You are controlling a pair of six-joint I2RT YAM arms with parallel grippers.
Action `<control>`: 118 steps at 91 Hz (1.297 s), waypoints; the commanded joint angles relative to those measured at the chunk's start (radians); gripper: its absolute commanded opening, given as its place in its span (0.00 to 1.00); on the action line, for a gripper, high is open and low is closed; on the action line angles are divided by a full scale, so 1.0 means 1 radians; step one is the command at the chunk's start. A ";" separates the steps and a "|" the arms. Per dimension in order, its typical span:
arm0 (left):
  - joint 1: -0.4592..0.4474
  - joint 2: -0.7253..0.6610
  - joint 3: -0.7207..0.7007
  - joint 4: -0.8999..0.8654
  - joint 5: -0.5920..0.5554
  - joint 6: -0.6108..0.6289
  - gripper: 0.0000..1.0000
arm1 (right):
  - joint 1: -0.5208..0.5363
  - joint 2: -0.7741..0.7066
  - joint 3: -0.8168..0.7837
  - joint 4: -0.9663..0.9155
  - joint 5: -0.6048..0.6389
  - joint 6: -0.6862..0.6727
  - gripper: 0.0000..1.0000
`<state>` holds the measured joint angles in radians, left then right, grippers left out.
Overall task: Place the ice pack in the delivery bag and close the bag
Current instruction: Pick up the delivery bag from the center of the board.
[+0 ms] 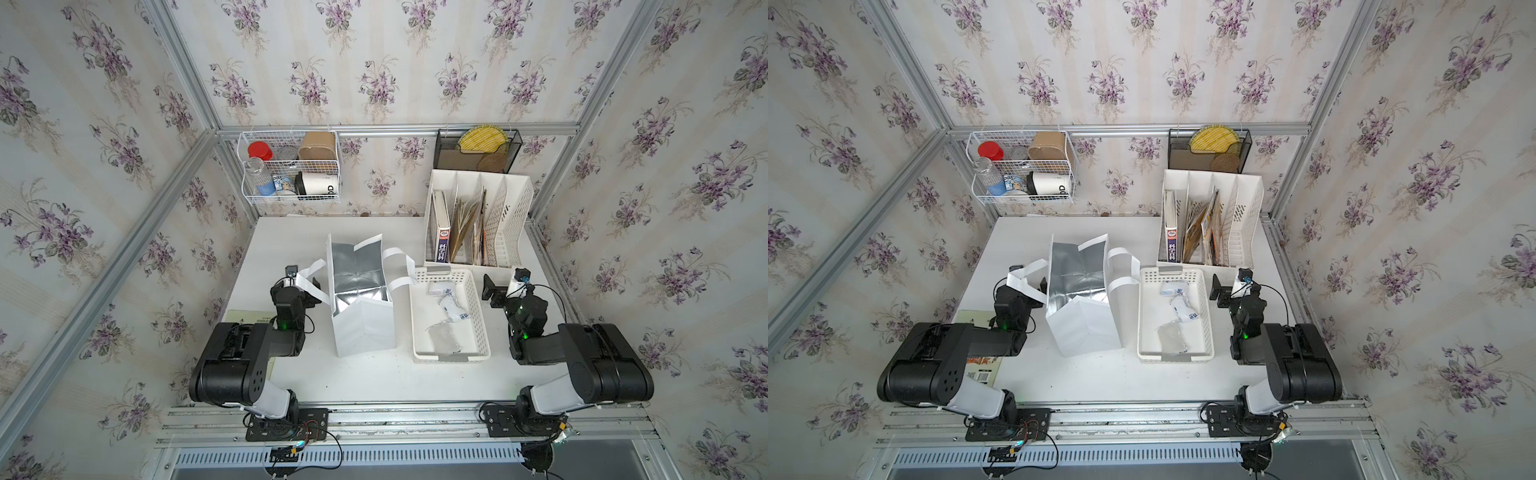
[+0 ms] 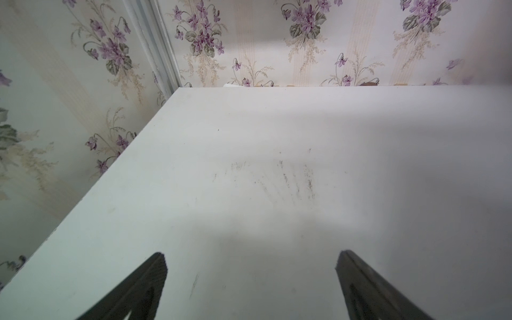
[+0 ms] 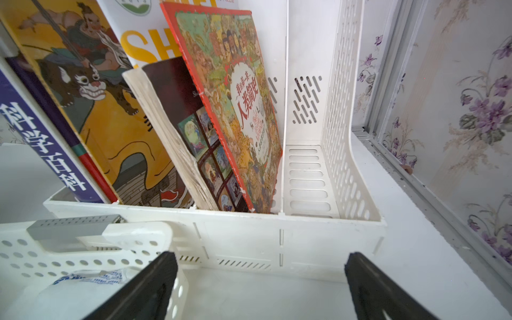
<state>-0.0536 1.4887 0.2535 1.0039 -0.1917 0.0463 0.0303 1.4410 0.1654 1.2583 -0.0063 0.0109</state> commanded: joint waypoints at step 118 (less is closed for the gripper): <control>-0.546 -0.280 1.711 -2.353 -0.110 -0.689 0.87 | 0.002 -0.476 0.327 -1.227 -0.152 0.583 1.00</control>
<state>-0.4805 1.1297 1.8637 -1.1759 -0.1280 -0.6544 0.0299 0.9730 0.4950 0.0036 -0.1432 0.6067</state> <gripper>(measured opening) 0.865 0.998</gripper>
